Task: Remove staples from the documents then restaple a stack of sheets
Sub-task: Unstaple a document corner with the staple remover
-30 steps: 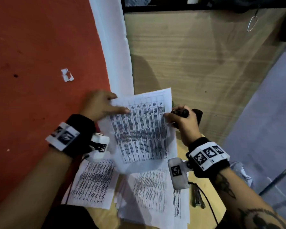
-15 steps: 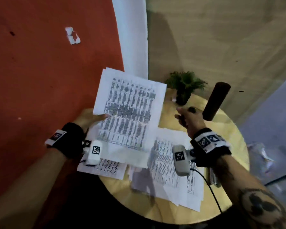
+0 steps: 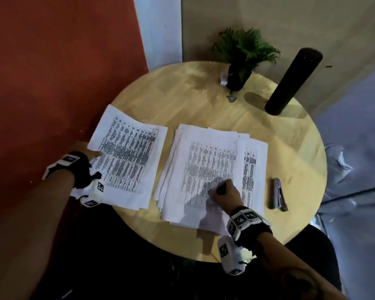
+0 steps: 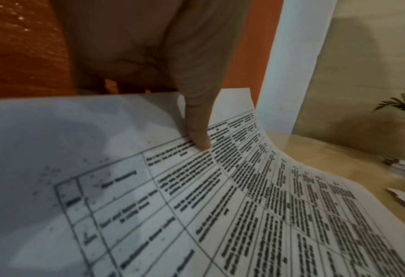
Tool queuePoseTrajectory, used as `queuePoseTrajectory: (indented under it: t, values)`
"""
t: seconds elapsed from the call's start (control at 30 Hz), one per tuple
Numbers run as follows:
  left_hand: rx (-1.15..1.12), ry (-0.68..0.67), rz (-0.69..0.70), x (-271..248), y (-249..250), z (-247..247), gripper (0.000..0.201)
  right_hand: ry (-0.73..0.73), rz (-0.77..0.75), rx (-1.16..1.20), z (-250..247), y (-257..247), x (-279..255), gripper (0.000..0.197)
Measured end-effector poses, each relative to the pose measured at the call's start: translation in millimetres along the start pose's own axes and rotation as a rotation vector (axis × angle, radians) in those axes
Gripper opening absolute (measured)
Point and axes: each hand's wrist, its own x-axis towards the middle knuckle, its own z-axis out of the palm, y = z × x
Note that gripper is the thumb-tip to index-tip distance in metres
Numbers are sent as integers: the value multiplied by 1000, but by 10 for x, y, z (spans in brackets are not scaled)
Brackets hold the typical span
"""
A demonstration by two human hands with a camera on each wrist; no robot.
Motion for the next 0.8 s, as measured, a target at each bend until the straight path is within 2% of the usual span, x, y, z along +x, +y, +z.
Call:
queuePoseTrajectory:
  t: [0.1,0.17,0.2,0.27,0.33,0.4,0.5,0.57,0.63,0.73,0.8]
  values:
    - [17,44,-55,55,3,22,74,21,-18,-33,65,4,20,33]
    - [49,158,30,91,77,50,85,22,-16,-51,91,16,26,34]
    - [100,221,93,101,158,93,84,20,-18,-58,94,19,30,34]
    - [219,282,258,-48,474,256,69,18,-25,-74,82,10,25,35]
    - [182,165,426,-344,918,537,55,15,-27,-82,75,7,27,35]
    - [171,-57,481,-569,1299,909,50,11,-23,-92,64,4,22,36]
    - [210,-276,354,-770,1640,1354,41,6,-22,-110,46,6,33,37]
    - [183,-269,251,-784,1694,1542,32,1,-25,-120,42,7,46,37]
    - [218,-188,204,-772,1700,1645,44,9,-30,-114,48,17,53,37]
    - [275,-109,196,-711,1674,1683,87,18,-34,-85,64,38,47,37]
    - [317,-120,252,-653,1660,1677,96,15,-40,-76,71,46,51,37]
